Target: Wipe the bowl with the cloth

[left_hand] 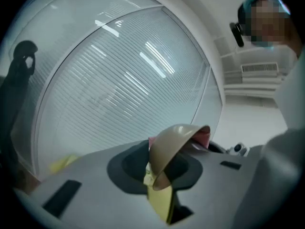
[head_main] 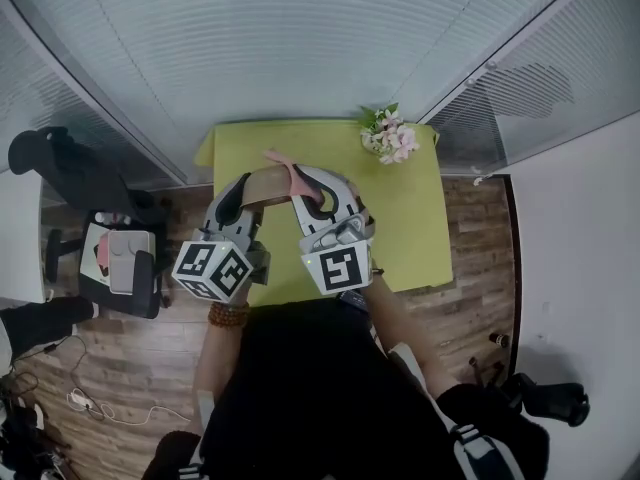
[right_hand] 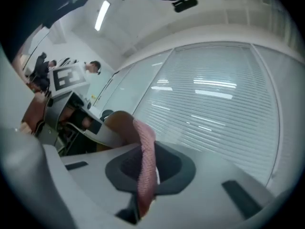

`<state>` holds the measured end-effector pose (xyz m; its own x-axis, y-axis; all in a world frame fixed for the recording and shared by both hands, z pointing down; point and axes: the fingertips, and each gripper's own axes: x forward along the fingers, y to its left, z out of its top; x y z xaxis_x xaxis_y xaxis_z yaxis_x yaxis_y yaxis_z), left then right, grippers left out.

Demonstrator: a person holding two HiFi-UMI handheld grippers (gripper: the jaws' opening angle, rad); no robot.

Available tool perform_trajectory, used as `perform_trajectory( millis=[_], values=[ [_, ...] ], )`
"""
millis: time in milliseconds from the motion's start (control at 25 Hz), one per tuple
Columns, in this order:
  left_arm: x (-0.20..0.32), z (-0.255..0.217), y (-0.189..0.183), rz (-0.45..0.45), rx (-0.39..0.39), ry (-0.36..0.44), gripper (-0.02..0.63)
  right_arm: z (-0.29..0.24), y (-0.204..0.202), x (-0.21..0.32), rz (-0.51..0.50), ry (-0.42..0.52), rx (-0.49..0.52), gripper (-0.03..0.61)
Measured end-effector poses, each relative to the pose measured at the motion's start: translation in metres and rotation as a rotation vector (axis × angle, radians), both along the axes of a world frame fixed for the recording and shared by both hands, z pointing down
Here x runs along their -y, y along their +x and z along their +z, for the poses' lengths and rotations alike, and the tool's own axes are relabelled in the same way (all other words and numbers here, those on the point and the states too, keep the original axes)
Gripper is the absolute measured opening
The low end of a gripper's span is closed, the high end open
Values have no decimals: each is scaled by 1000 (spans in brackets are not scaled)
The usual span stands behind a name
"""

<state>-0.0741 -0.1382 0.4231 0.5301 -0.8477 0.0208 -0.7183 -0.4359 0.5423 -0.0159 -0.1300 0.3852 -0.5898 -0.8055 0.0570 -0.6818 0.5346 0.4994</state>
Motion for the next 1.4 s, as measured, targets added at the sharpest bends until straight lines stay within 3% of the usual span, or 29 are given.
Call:
perform_trajectory(
  millis=[160, 240, 280, 400, 520, 600, 640, 680, 720, 840, 920, 1200, 1320, 1400],
  values=[
    [-3, -3, -3, 30, -405, -53, 63, -19, 0, 2, -20, -85, 348, 15],
    [-6, 5, 2, 75, -499, -74, 63, -20, -3, 2, -46, -93, 342, 17],
    [-8, 8, 6, 100, -483, -71, 63, -17, -3, 0, -51, -83, 276, 17],
    [-10, 9, 10, 131, -259, -20, 80, 0, 1, -2, -28, -68, 46, 16],
    [-7, 9, 3, 91, 100, 58, 137, 4, 2, -3, -1, 31, -109, 17],
    [-6, 10, 5, 79, 358, 111, 133, 4, -1, -6, -12, 97, -209, 17],
    [-6, 10, 7, 74, 446, 131, 132, 5, -4, -8, -21, 125, -261, 17],
    [-6, 8, 9, 73, 489, 140, 120, 6, -7, -10, -29, 147, -297, 15],
    [-6, 7, 10, 75, 483, 140, 79, 6, -10, -12, -32, 160, -313, 17],
    [-7, 3, 8, 87, 322, 111, 63, 0, -13, -14, -30, 167, -286, 15],
    [-8, -4, 4, 88, 229, 114, 63, -6, -13, -15, -35, 153, -214, 17],
    [-10, -25, -9, 91, -195, 104, 71, -20, -8, -14, -56, -46, 120, 23],
    [-11, -29, -14, 104, -361, 107, 78, -38, -8, -15, -57, -62, 360, 26],
    [-11, -27, -16, 111, -488, 84, 80, -43, -10, -16, -68, -68, 420, 28]
  ],
)
